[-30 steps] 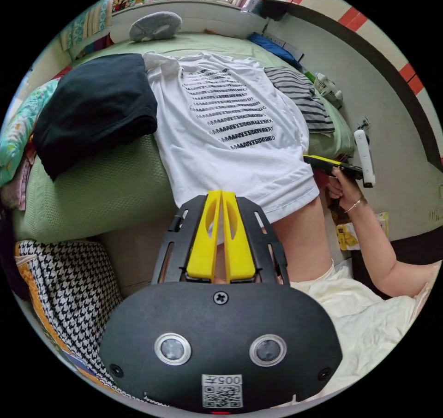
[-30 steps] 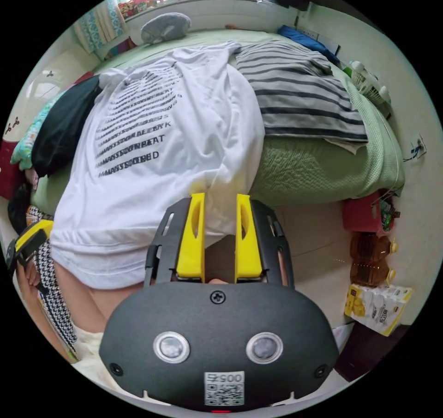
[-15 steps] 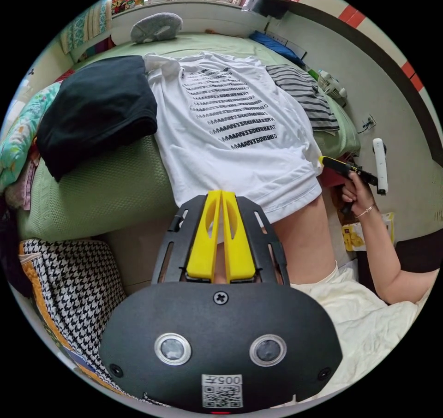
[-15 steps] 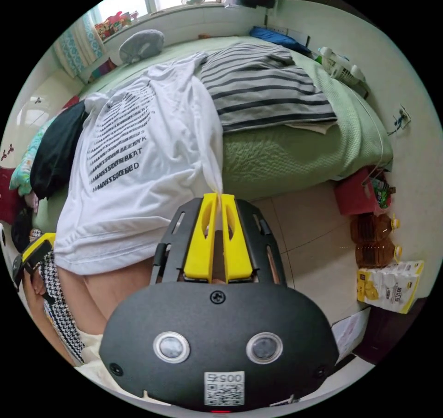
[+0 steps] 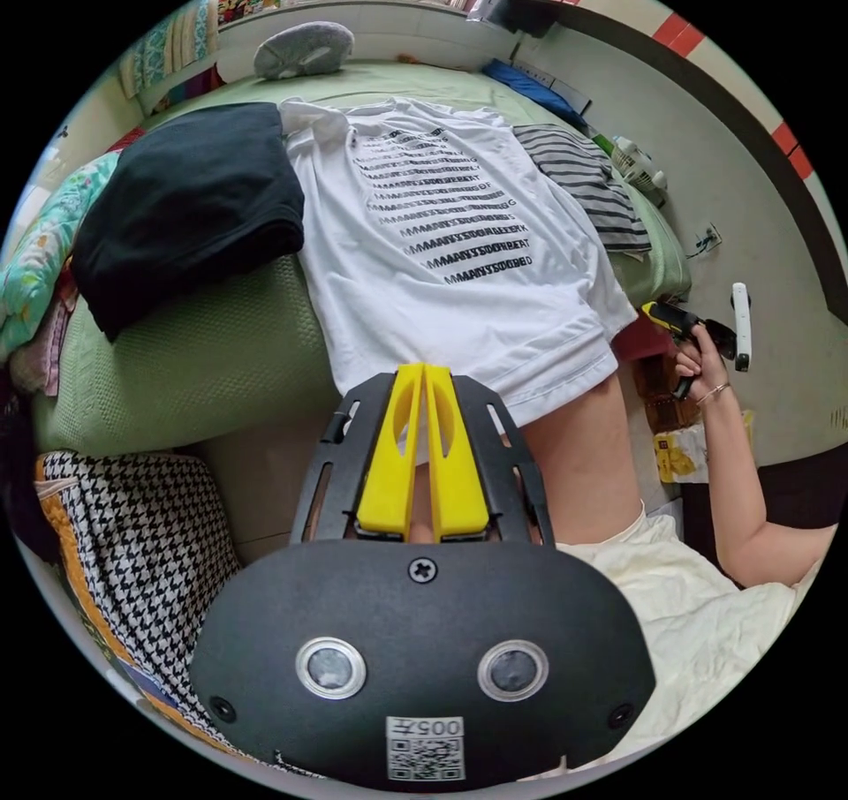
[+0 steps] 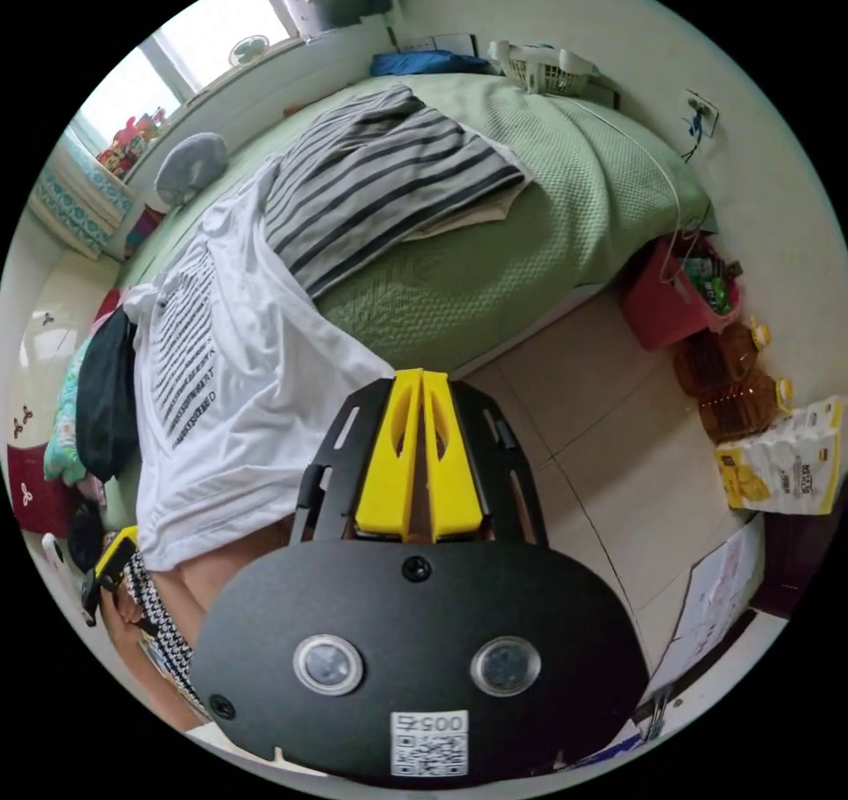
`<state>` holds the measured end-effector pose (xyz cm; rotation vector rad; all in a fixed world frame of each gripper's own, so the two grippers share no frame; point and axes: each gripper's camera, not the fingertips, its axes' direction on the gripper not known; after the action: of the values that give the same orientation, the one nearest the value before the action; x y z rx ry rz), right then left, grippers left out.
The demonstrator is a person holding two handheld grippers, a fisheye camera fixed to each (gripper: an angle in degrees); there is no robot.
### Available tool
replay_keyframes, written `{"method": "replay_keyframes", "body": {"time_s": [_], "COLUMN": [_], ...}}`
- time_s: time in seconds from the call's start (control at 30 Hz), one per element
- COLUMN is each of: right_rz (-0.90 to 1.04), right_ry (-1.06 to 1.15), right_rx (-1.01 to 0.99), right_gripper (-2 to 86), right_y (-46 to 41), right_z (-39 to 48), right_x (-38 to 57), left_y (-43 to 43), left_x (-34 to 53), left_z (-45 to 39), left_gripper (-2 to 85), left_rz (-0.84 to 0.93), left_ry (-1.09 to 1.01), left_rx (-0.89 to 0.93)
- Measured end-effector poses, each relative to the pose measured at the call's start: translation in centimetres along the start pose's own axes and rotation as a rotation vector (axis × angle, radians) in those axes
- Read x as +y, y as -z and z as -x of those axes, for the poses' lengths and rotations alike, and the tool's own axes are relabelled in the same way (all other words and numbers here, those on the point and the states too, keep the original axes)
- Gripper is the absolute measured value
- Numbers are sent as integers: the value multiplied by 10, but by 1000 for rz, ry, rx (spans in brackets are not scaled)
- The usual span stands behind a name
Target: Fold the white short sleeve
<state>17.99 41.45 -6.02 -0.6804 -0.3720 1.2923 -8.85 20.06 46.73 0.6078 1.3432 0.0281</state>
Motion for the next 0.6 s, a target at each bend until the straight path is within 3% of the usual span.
{"method": "replay_keyframes", "body": {"time_s": [0.1, 0.27, 0.47, 0.6], "right_rz": [-23, -120, -122, -49], "right_ry": [36, 297, 592, 625], "right_rx": [-4, -3, -39, -3], "right_gripper": [-10, -10, -14, -13], "right_y": [3, 20, 6, -24], "right_z": [17, 90, 186, 217], "right_x": [6, 21, 25, 20], "left_y": [-3, -11, -19, -23], "left_x": [-9, -29, -51, -63], "left_z": [0, 4, 10, 12], "left_gripper": [-4, -4, -4, -5], "left_rz": [0, 12, 3, 2], "left_ry": [-2, -2, 19, 26], "left_rx": [-8, 1, 23, 23]}}
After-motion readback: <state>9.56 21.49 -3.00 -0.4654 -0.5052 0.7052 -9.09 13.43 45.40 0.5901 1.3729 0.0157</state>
